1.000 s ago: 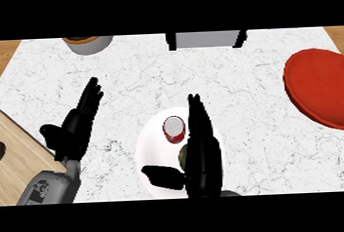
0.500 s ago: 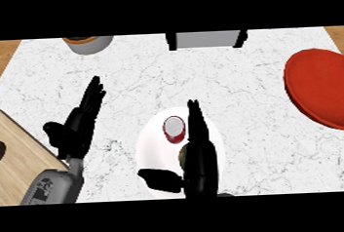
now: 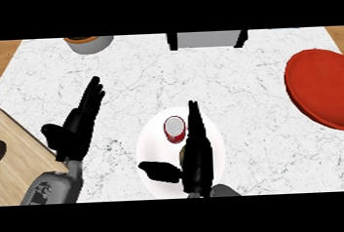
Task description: Pick the can from the plate and place it in the bowl
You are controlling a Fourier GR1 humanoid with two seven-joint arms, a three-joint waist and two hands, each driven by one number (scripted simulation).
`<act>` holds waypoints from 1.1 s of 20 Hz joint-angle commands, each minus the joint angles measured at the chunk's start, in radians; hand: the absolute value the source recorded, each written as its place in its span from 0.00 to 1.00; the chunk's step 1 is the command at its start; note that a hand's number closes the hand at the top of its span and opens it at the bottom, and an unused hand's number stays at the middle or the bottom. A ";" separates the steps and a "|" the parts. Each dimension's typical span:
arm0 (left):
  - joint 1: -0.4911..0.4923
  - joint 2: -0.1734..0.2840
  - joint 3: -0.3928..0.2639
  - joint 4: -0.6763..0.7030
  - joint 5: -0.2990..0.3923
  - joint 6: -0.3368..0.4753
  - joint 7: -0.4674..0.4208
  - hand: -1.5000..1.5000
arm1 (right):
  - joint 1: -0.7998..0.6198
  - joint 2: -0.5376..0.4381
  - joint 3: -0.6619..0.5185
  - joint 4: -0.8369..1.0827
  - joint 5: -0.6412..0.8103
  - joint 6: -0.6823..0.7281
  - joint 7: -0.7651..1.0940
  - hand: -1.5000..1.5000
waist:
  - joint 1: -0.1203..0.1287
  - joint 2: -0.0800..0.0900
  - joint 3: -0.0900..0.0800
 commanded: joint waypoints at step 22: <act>0.010 -0.082 0.050 0.003 -0.083 -0.054 0.007 0.50 | -0.194 0.003 0.017 0.382 -0.206 0.121 -0.163 1.00 | -0.001 0.000 0.000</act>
